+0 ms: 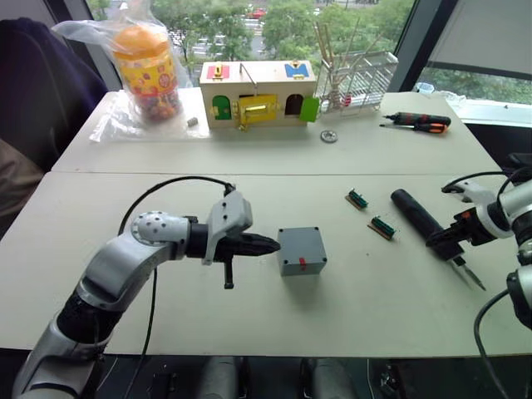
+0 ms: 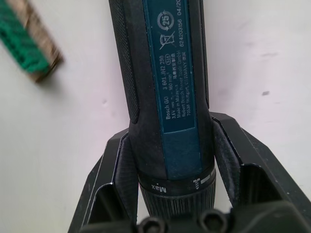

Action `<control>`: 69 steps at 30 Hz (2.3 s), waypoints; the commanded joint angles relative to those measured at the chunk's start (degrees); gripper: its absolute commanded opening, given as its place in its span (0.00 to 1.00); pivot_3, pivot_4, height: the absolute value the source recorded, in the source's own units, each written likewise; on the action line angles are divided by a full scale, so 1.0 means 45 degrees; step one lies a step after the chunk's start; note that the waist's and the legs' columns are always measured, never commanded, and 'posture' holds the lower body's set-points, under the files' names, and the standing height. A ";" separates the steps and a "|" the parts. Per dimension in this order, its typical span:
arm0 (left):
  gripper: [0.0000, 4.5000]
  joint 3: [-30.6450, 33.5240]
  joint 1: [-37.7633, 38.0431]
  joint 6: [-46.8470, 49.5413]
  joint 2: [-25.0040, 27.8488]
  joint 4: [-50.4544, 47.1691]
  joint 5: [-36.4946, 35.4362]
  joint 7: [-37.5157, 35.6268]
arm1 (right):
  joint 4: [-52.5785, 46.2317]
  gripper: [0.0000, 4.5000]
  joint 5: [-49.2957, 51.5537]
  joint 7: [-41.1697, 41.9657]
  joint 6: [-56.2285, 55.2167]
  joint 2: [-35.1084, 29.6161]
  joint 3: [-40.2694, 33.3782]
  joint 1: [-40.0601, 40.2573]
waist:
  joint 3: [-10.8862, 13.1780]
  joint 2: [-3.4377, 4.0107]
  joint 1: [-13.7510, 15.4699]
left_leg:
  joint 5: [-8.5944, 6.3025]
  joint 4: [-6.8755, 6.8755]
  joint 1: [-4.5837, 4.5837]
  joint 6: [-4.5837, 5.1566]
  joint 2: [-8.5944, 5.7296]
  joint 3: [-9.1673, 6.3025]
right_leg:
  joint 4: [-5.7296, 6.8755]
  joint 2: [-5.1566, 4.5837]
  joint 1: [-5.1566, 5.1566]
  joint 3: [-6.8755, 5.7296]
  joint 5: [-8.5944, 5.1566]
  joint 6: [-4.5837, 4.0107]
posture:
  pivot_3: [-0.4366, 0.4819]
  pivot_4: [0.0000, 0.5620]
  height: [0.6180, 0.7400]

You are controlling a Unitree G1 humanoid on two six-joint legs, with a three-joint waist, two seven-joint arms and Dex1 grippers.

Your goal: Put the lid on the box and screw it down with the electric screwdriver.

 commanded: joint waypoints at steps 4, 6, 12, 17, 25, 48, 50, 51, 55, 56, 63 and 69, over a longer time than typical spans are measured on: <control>0.00 0.0226 -0.1008 -0.0936 0.0229 0.1358 0.0252 -0.1176 | -0.5540 0.39 0.1916 -0.2437 0.2857 -0.1238 -0.4449 -0.0048 | 0.0034 0.0057 -0.0001 | 0.0030 -0.0116 -0.0025 -0.0050 0.0015 0.0020 | 0.0003 0.0028 -0.0084 0.0005 -0.0004 -0.0003 | 0.48 0.27 0.72; 0.00 0.0271 -0.1323 -0.0918 0.0121 0.1785 0.0131 -0.1456 | -0.9232 0.39 0.2719 -0.3966 0.3798 -0.0017 -0.7524 0.1230 | 0.0032 0.0053 0.0028 | 0.0050 -0.0158 -0.0026 -0.0079 0.0024 0.0027 | 0.0007 0.0041 -0.0091 -0.0002 -0.0003 -0.0004 | 0.48 0.27 0.72; 0.00 0.0257 -0.2344 -0.0990 -0.0727 0.3692 0.0099 -0.2006 | -1.9931 0.39 0.6526 -0.7341 0.5454 0.7691 -1.4027 0.3366 | 0.0034 0.0037 0.0062 | 0.0102 -0.0189 0.0003 -0.0145 0.0035 0.0005 | 0.0035 0.0060 -0.0100 0.0010 0.0017 -0.0033 | 0.48 0.27 0.72; 0.00 -0.0258 -0.2707 -0.1309 -0.1449 0.4535 0.0523 -0.2244 | -2.1961 0.39 0.8434 -0.8477 0.4982 1.0603 -1.3853 0.5049 | 0.0025 0.0015 0.0183 | 0.0101 -0.0194 -0.0011 -0.0124 -0.0009 -0.0009 | 0.0016 0.0048 -0.0067 -0.0004 0.0018 -0.0031 | 0.48 0.27 0.72; 0.00 -0.1403 -0.3237 -0.2055 -0.2961 0.5689 0.2135 -0.1650 | -2.1380 0.39 0.8587 -0.9044 0.1479 1.1297 -1.0451 0.7931 | 0.0027 0.0015 -0.0086 | 0.0107 -0.0216 -0.0004 -0.0114 -0.0039 0.0001 | 0.0033 0.0063 -0.0097 0.0019 0.0018 -0.0034 | 0.48 0.27 0.72; 0.00 -0.1857 -0.2064 -0.1619 -0.2691 0.4402 0.2880 -0.1665 | -1.9994 0.39 0.9936 -0.9617 -0.1389 0.9943 -0.7653 1.0133 | 0.0026 0.0013 -0.0234 | 0.0106 -0.0227 0.0003 -0.0111 -0.0009 -0.0021 | 0.0025 0.0058 -0.0088 0.0023 0.0017 -0.0034 | 0.48 0.27 0.72; 0.00 -0.1854 -0.2021 -0.1596 -0.2718 0.4377 0.2887 -0.1634 | -1.9791 0.39 0.9953 -0.9700 -0.1640 0.9815 -0.7637 1.0169 | 0.0026 0.0012 -0.0233 | 0.0106 -0.0227 0.0004 -0.0111 -0.0008 -0.0021 | 0.0025 0.0058 -0.0087 0.0024 0.0017 -0.0034 | 0.48 0.27 0.72; 0.00 -0.1854 -0.2000 -0.1590 -0.2722 0.4361 0.2890 -0.1625 | -1.9717 0.39 0.9963 -0.9737 -0.1751 0.9764 -0.7605 1.0171 | 0.0026 0.0012 -0.0232 | 0.0106 -0.0227 0.0005 -0.0111 -0.0008 -0.0021 | 0.0025 0.0058 -0.0086 0.0023 0.0017 -0.0034 | 0.48 0.27 0.72; 0.00 -0.1859 -0.1913 -0.1646 -0.2698 0.4389 0.2929 -0.1622 | -1.9338 0.39 0.9859 -0.9925 -0.2264 0.9699 -0.7262 1.0080 | 0.0025 0.0011 -0.0230 | 0.0106 -0.0225 0.0010 -0.0111 -0.0004 -0.0021 | 0.0025 0.0058 -0.0082 0.0024 0.0017 -0.0034 | 0.48 0.27 0.72; 0.00 -0.1860 -0.1896 -0.1669 -0.2696 0.4408 0.2944 -0.1626 | -1.9254 0.39 0.9843 -0.9963 -0.2373 0.9696 -0.7173 1.0064 | 0.0024 0.0009 -0.0227 | 0.0106 -0.0225 0.0011 -0.0111 -0.0005 -0.0022 | 0.0026 0.0058 -0.0082 0.0023 0.0017 -0.0034 | 0.48 0.27 0.72; 0.00 -0.1834 -0.1833 -0.1546 -0.2754 0.4317 0.2889 -0.1549 | -1.9002 0.39 0.9397 -0.9624 -0.2948 0.9141 -0.6139 1.0552 | 0.0020 0.0003 -0.0229 | 0.0106 -0.0225 0.0015 -0.0111 -0.0002 -0.0023 | 0.0025 0.0058 -0.0077 0.0023 0.0017 -0.0034 | 0.48 0.27 0.72; 0.00 -0.1653 -0.1541 -0.1262 -0.2864 0.4202 0.2800 -0.1173 | -1.9109 0.39 0.8292 -0.9288 -0.3916 0.8580 -0.4385 1.1670 | -0.0043 -0.0062 -0.0244 | 0.0104 -0.0228 0.0037 -0.0110 0.0004 -0.0025 | 0.0025 0.0060 -0.0060 0.0023 0.0016 -0.0036 | 0.48 0.27 0.72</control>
